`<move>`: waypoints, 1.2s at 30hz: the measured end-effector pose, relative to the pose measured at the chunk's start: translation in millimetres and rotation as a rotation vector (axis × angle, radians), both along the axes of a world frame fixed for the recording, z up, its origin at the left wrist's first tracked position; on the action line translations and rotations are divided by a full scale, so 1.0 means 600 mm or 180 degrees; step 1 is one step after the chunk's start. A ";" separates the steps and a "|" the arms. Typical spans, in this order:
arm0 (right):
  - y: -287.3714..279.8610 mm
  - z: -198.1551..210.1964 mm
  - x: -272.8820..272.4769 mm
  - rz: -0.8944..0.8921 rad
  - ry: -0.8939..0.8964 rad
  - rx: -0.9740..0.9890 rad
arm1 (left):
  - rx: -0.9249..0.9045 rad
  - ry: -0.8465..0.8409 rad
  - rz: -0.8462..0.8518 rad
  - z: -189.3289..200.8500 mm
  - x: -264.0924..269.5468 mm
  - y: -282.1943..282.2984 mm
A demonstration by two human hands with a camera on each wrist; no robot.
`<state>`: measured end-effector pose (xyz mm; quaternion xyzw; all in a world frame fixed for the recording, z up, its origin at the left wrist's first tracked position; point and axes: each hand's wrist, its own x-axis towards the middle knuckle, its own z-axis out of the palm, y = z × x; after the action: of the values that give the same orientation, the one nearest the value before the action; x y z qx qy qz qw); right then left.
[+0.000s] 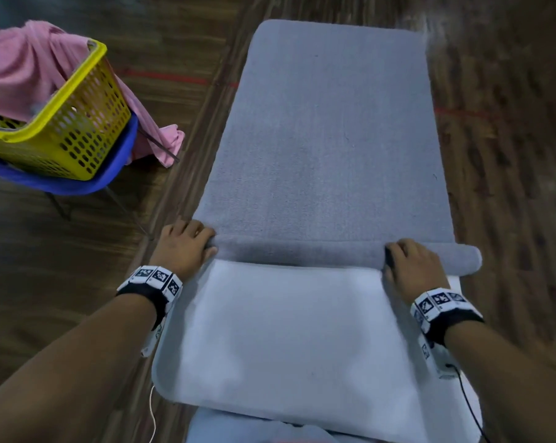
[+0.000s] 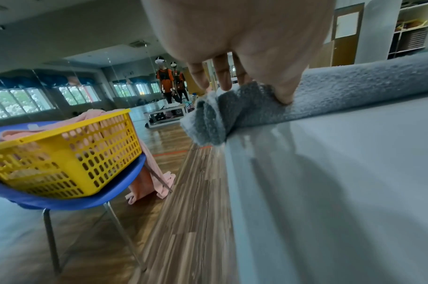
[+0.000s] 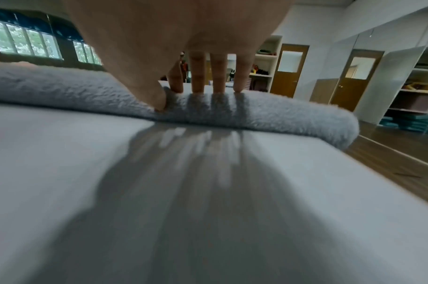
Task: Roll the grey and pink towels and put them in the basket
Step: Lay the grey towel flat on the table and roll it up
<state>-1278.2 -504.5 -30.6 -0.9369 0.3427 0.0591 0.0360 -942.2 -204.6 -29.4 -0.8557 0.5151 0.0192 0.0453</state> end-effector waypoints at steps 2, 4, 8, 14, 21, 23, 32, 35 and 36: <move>0.022 -0.011 0.002 -0.0200 0.0069 0.0047 | 0.0184 0.0093 0.0073 -0.005 0.004 0.020; 0.029 -0.015 0.003 -0.0353 0.0049 0.0057 | 0.0343 0.0156 0.0203 -0.007 0.018 0.033; 0.022 -0.011 0.009 -0.0457 0.0082 0.0103 | 0.0602 0.0040 0.0274 -0.007 0.055 0.029; 0.010 -0.003 0.020 -0.0669 0.0315 0.0137 | 0.0915 0.0409 0.0835 0.023 0.092 -0.003; -0.012 0.012 0.002 -0.1015 0.0403 0.0114 | 0.1012 0.0821 0.1571 0.012 0.062 -0.011; -0.022 0.013 -0.011 -0.1081 0.0428 0.0130 | 0.1301 0.0756 0.1878 0.010 0.060 0.003; -0.059 -0.004 -0.019 -0.0910 0.0379 0.0161 | 0.0551 -0.0160 0.0811 -0.003 -0.059 -0.027; -0.079 -0.004 -0.021 -0.0831 0.0517 0.0127 | 0.0719 -0.0002 0.0831 -0.001 -0.068 -0.050; -0.084 -0.002 -0.021 -0.0793 0.0595 0.0132 | 0.0819 0.0036 0.0808 0.002 -0.060 -0.055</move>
<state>-1290.9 -554.9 -31.8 -0.8766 0.4568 0.1481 0.0304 -978.5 -237.7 -28.0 -0.9009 0.3965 0.0954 0.1487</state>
